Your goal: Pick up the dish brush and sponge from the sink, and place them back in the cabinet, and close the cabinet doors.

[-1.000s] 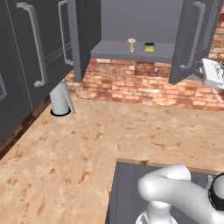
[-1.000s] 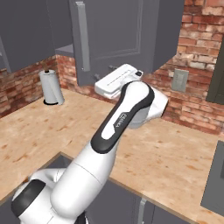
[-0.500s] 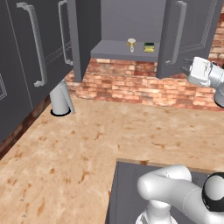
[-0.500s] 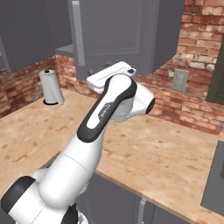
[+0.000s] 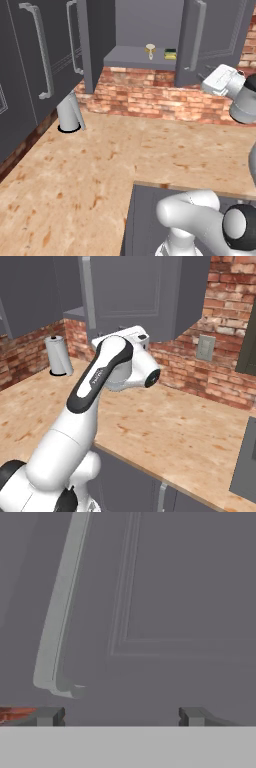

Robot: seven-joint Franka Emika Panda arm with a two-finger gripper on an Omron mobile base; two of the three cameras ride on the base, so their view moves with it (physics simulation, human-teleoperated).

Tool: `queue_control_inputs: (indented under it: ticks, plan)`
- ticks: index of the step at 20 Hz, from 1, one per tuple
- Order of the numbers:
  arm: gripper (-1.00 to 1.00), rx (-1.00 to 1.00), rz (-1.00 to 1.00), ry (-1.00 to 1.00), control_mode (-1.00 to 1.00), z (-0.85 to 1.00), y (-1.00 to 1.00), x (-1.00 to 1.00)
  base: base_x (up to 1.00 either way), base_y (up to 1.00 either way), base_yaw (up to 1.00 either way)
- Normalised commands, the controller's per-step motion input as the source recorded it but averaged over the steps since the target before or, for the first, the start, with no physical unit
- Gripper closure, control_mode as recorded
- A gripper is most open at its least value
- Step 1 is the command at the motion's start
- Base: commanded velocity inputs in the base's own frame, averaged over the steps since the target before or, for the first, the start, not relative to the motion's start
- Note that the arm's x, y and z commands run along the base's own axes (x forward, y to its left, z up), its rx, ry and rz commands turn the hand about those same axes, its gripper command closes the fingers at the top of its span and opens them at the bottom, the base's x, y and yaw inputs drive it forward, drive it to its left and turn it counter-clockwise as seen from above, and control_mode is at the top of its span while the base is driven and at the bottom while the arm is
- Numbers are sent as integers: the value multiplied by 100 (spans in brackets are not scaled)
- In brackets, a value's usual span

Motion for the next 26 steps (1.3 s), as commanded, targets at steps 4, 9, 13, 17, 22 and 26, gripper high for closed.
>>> queue_control_inputs:
  ticks: [4, 9, 13, 17, 22, 26]
  plan:
    - [-100, 0, -21, 0, -100, 5, 36, 38, 0, 0, 0]
    - [-100, 0, -22, 0, -100, 5, 35, 45, 0, 0, 0]
    - [-100, 0, -20, 0, -100, 0, 27, 39, 0, 0, 0]
    - [-100, 0, -20, 0, -100, 0, 25, 39, 0, 0, 0]
    - [-100, 0, -19, 0, -100, 2, 24, 40, 0, 0, 0]
    - [-100, 0, -16, 0, -100, 2, 16, 29, 0, 0, 0]
